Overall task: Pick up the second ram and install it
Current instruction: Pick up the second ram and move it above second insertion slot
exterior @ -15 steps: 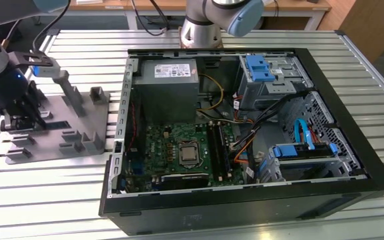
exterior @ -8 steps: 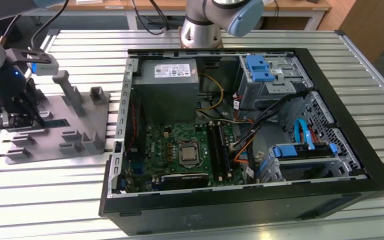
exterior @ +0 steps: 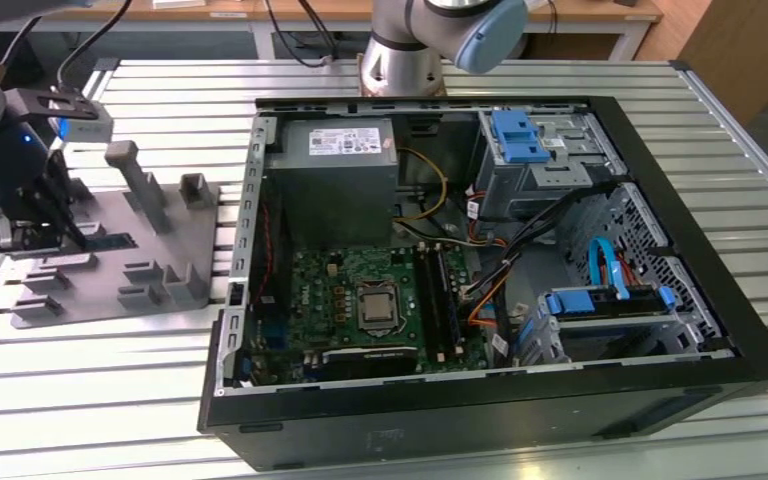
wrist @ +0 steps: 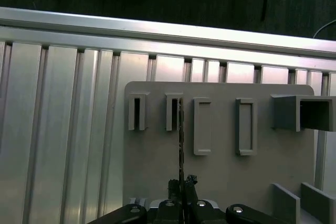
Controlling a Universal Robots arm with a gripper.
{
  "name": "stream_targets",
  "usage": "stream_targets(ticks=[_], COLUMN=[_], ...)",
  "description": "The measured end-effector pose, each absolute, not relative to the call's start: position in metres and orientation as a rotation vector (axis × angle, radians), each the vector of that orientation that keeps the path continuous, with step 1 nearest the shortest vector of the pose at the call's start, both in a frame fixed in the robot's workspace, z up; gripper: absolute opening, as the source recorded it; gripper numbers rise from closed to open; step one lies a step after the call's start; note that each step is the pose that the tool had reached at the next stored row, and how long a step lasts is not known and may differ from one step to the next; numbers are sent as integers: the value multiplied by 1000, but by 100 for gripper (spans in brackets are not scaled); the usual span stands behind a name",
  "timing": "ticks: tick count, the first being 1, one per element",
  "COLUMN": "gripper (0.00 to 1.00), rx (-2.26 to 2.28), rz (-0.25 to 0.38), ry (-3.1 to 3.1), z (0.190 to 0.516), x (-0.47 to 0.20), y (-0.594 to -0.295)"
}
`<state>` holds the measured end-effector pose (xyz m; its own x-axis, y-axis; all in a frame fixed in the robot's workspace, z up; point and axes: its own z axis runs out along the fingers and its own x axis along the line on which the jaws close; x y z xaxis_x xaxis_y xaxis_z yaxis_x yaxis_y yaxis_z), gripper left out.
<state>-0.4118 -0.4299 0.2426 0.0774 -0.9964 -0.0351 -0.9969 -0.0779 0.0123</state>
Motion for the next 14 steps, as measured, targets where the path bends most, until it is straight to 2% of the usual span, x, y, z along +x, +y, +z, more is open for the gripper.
stream_targets(ticks=[14], gripper=[14], rx=[-2292], rz=[60], ry=[2120], z=[257], x=[-412], y=[-430])
